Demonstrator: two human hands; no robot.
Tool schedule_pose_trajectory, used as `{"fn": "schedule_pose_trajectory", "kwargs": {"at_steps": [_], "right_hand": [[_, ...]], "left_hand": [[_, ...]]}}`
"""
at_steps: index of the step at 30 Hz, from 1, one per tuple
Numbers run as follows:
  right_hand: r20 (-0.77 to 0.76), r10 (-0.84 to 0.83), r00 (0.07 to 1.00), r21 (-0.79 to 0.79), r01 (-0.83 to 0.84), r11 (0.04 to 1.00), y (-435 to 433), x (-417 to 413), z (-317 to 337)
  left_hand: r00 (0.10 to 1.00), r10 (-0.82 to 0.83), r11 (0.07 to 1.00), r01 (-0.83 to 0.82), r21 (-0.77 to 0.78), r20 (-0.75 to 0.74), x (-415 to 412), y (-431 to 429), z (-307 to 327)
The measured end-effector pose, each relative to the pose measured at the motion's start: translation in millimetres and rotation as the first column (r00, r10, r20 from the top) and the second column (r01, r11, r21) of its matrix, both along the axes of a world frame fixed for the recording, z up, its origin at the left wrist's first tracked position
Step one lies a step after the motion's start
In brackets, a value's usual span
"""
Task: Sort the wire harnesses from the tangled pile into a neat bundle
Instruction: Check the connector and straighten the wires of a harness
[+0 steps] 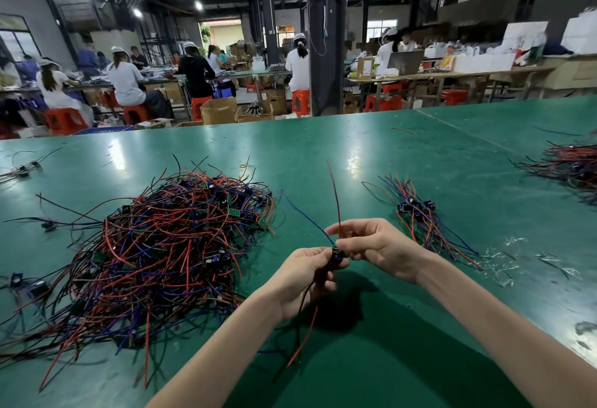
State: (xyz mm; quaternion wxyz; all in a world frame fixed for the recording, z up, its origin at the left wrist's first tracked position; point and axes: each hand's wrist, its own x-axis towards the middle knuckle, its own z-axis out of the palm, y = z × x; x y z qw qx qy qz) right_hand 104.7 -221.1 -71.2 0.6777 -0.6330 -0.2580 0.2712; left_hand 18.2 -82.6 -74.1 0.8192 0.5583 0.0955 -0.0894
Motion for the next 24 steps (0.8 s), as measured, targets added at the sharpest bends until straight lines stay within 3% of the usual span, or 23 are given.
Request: {"fn": "schedule_pose_trajectory", "kwargs": {"at_steps": [4,10,16,24], "right_hand": [[0.087,-0.096,0.992,-0.085,0.104,0.991,4.8,-2.8,-3.9],[-0.023,-0.116,0.993,-0.056,0.115,0.992,5.7,1.6,-6.4],[-0.246,-0.080,0.966,0.037,0.092,0.995,4.5,3.6,-3.8],[-0.216,-0.045,0.975,-0.030,0.039,0.999,1.3,1.8,-3.1]], "left_hand": [[0.999,-0.033,0.999,0.032,0.039,0.027,-0.6,-1.3,-1.8],[0.997,0.000,0.997,-0.006,0.074,0.081,-0.3,-6.1,-8.1],[0.990,0.050,0.994,-0.062,0.086,0.134,-1.3,-10.8,-10.3],[0.988,0.054,0.984,-0.077,0.161,0.144,-1.9,-12.5,-9.5]]}}
